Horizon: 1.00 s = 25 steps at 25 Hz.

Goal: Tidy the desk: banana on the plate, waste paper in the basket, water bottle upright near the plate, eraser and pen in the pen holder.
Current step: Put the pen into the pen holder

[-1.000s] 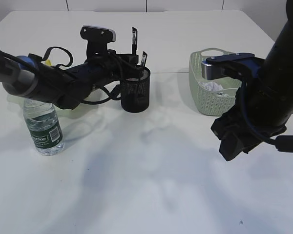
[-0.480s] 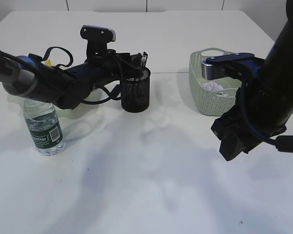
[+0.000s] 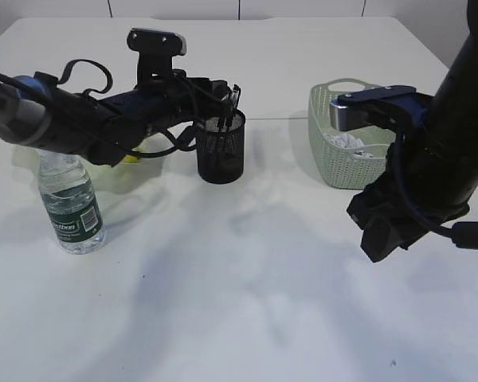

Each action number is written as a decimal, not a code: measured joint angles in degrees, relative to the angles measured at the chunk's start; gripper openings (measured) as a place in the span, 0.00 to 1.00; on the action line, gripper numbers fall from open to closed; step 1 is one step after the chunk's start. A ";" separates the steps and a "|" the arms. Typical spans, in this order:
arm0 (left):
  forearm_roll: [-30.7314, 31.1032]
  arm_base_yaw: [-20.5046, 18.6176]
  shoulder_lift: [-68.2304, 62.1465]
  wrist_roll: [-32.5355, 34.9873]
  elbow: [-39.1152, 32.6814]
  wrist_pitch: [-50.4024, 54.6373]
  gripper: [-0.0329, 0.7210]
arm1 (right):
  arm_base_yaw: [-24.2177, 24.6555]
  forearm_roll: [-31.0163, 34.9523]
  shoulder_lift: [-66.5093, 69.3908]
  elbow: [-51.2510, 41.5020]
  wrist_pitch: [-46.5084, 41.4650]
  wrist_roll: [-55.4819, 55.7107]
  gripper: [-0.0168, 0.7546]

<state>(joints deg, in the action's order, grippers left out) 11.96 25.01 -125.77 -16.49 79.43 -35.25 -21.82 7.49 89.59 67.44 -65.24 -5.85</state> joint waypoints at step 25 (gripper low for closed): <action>0.00 0.00 21.62 0.00 0.00 43.22 0.36 | 0.00 -1.31 0.00 3.85 5.70 0.00 0.60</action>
<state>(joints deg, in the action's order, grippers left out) 11.96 25.01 -104.15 -16.49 79.43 7.98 -21.82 6.18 89.59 71.29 -59.54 -5.85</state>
